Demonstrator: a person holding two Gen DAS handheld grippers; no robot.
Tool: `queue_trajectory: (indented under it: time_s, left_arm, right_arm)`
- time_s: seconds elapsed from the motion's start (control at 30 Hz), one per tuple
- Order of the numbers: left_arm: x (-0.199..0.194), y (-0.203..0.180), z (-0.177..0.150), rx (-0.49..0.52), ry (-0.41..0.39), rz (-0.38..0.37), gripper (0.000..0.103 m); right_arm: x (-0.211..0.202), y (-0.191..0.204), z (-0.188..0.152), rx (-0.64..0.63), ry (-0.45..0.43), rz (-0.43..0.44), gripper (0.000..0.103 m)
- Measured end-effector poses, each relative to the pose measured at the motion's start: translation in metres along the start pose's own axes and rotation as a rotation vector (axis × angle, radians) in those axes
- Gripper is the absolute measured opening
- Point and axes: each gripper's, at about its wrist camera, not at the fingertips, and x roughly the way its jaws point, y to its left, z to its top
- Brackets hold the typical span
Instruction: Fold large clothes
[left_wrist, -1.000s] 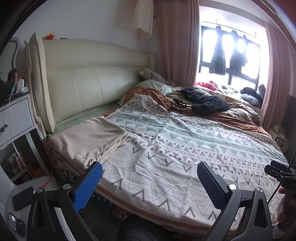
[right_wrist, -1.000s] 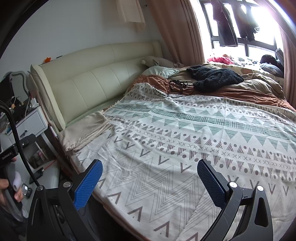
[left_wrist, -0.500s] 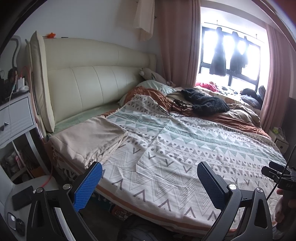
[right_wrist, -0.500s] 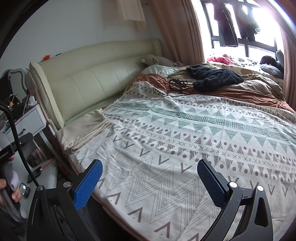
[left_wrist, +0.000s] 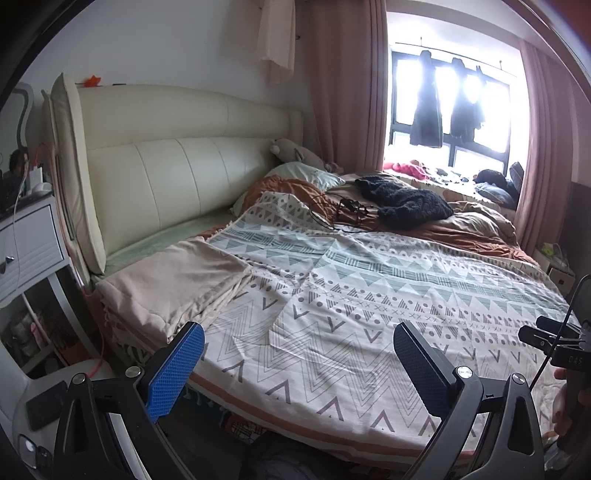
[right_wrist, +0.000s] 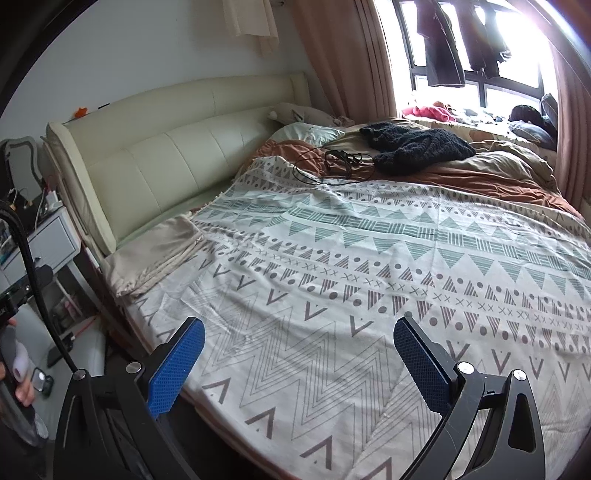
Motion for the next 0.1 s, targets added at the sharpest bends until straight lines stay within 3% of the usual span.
queue_trajectory:
  time_s: [0.1]
  left_arm:
    - [0.0021,0.0039,0.0013,-0.003,-0.011,0.006,0.102]
  right_arm:
    - [0.0026,0.0001,0.0015,0.001,0.005,-0.009,0.102]
